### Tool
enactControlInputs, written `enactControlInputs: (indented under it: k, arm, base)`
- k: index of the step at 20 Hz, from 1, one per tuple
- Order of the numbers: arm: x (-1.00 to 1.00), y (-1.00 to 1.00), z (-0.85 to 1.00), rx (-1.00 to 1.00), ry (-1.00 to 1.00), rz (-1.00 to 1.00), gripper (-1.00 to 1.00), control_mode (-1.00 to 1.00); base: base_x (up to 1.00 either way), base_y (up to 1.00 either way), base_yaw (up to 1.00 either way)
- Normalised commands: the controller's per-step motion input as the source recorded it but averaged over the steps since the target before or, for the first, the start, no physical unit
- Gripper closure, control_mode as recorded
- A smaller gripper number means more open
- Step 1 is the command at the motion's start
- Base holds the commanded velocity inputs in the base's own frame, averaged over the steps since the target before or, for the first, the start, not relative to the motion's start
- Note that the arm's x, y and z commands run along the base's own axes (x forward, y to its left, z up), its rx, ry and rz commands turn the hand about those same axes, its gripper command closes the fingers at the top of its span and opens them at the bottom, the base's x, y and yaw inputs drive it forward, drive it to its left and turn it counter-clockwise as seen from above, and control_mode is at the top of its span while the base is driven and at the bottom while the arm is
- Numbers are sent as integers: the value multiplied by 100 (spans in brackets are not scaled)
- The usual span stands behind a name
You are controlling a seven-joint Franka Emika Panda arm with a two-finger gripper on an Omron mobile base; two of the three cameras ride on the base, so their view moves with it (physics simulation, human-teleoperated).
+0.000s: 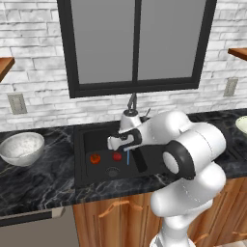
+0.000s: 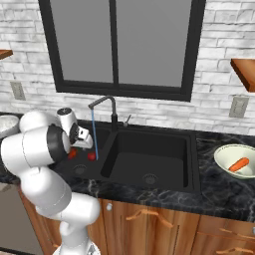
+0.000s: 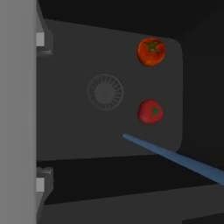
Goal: Pick the tomatos from the sink and place them in one bowl. Place the carrot in the other bowl. Then turn off the sink faucet.
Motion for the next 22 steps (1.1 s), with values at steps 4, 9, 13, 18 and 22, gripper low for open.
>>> enactControlInputs:
  k: [4,9,13,18,22]
  arm:
    - [14,0,-17,0,0,-3,-100,-100]
    - [15,0,-16,0,0,-3,-100,-100]
    - [20,0,-15,0,5,-3,-100,-100]
    - [19,0,-20,0,2,-3,-100,-100]
    - [15,0,-19,0,1,-2,-100,-100]
  base:
    - [0,0,0]
    - [0,0,0]
    - [0,0,0]
    - [0,0,0]
    - [0,0,0]
